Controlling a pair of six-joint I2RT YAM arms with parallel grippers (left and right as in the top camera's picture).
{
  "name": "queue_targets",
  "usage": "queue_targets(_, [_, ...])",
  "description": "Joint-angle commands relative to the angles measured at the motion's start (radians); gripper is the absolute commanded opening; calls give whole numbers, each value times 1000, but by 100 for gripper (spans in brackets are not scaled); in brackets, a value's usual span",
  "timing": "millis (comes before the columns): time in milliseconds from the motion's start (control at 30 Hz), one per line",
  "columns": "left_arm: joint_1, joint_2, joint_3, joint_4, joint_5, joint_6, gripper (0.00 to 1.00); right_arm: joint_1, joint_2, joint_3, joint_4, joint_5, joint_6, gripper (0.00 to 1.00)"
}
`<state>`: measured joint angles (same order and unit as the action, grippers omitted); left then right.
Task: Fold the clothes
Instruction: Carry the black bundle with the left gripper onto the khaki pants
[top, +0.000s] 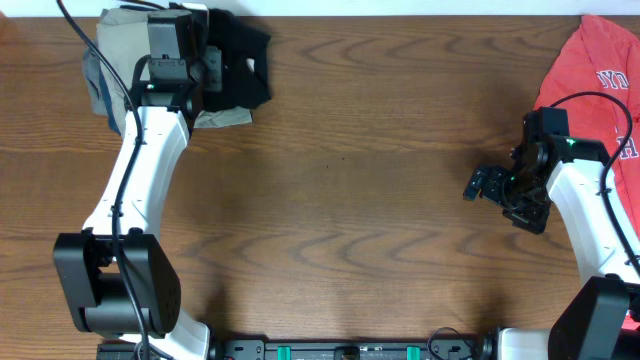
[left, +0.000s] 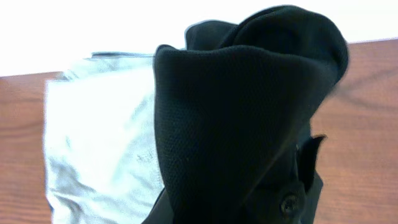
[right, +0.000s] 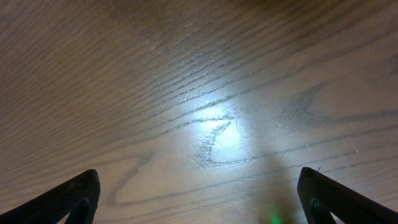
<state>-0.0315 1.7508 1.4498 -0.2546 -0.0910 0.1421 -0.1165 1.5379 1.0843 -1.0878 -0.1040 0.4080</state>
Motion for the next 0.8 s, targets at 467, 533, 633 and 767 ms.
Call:
queue_targets(467, [-16,-53,29,52,-74,-95,9,-1,-3,7,-1,-1,-13,99])
queue_targets(533, [-25,-77,29,60,-75,-96,10,-1,-3,7,-1,-1,-13,99])
queue_targets(633, [-25,-102,29,63,-76,-111,10,-1,-3,7,-1,-1,-13,99])
queue_targets(767, [-18,-104,29,50,-79,-122,10,-1,-3,7,-1,-1,-13,99])
